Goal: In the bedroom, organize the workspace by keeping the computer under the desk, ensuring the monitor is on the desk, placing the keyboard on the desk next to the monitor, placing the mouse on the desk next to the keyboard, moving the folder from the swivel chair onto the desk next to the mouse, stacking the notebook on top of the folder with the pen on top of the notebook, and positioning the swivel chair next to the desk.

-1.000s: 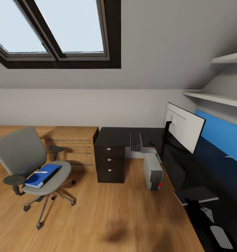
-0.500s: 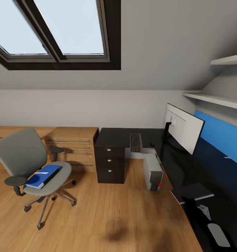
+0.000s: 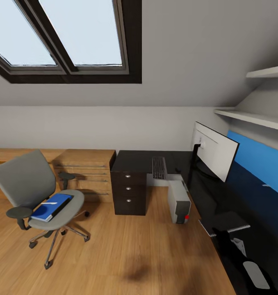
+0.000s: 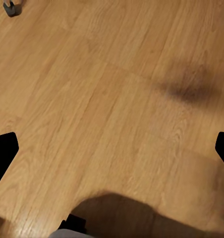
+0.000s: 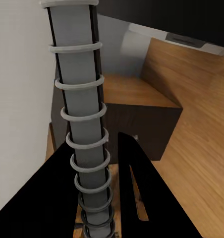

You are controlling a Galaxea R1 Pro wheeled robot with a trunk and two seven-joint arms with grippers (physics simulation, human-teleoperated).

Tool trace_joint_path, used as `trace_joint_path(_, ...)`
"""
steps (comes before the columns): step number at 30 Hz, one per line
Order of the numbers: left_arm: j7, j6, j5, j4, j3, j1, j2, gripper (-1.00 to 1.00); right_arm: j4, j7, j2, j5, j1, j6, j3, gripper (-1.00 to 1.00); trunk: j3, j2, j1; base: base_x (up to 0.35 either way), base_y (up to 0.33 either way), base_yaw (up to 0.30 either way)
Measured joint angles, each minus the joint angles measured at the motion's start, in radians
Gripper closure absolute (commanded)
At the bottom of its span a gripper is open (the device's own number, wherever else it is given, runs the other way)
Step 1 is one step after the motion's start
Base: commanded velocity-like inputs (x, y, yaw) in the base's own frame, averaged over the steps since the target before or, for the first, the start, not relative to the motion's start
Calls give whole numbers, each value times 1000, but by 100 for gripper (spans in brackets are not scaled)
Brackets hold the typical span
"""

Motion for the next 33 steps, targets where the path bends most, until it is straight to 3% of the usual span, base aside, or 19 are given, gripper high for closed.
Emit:
trace_joint_path(10,0,0,0,0,-1,0,-2,-100,1,40,2,7,0,-2,24,100,31,70,-38,0,0,0)
trace_joint_path(15,0,0,0,0,0,0,-2,-100,-2,42,-2,15,0,-5,123,100,47,105,-58,0,0,0)
trace_joint_path(16,0,-1,0,0,0,0,-2,-100,-2,40,-4,23,0,-6,172,100,47,106,-58,0,0,0)
trace_joint_path(21,0,-1,0,0,1,0,-1,-100,-3,37,-23,52,0,-9,271,100,47,106,-58,0,0,0)
trace_joint_path(25,0,-1,0,0,1,0,0,-100,-6,39,-32,84,0,-7,297,100,47,106,-58,0,0,0)
trace_joint_path(33,-1,-2,0,7,0,0,0,-100,-26,57,-42,189,0,3,338,100,47,106,-58,0,0,0)
